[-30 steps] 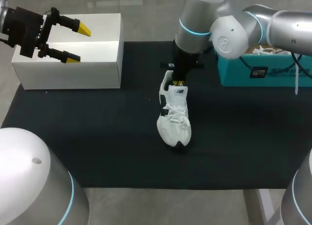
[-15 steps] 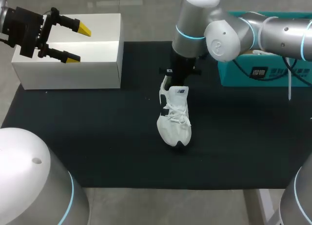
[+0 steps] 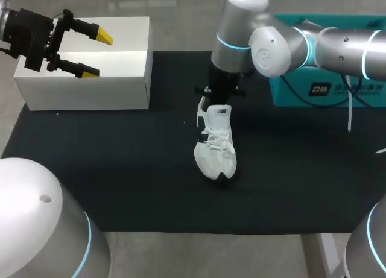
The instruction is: Take the shoe out of the shoebox, open the shoe tongue, remove and reinsert the insole, then place the shoe into the shoebox
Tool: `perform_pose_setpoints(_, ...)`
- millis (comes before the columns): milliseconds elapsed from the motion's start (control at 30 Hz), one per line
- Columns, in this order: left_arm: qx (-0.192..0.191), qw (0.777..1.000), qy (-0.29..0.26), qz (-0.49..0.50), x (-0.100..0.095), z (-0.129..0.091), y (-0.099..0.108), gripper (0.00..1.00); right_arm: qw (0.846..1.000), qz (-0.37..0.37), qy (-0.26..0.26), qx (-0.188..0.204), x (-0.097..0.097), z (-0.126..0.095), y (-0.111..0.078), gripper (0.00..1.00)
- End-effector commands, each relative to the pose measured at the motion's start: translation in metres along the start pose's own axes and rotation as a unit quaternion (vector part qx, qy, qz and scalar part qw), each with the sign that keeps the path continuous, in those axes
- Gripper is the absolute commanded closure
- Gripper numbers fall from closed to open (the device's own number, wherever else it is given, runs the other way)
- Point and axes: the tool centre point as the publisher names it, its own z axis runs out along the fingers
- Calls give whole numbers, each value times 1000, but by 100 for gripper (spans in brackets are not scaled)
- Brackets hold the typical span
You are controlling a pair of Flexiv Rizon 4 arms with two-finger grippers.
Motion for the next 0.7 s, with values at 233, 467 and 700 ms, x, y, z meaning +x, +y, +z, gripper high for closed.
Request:
perform_pose_setpoints(233, 1, 1000, 2, 0, 0, 0, 1, 0, 998, -14, -36, -40, 11, -32, 12, 100)
perform_pose_setpoints(467, 1, 1000, 2, 0, 0, 0, 1, 0, 999, -4, -30, -18, 0, -3, 20, 100)
perform_pose_setpoints(700, 1, 1000, 2, 0, 0, 0, 1, 0, 1000, 6, -23, 2, -4, 9, 14, 100)
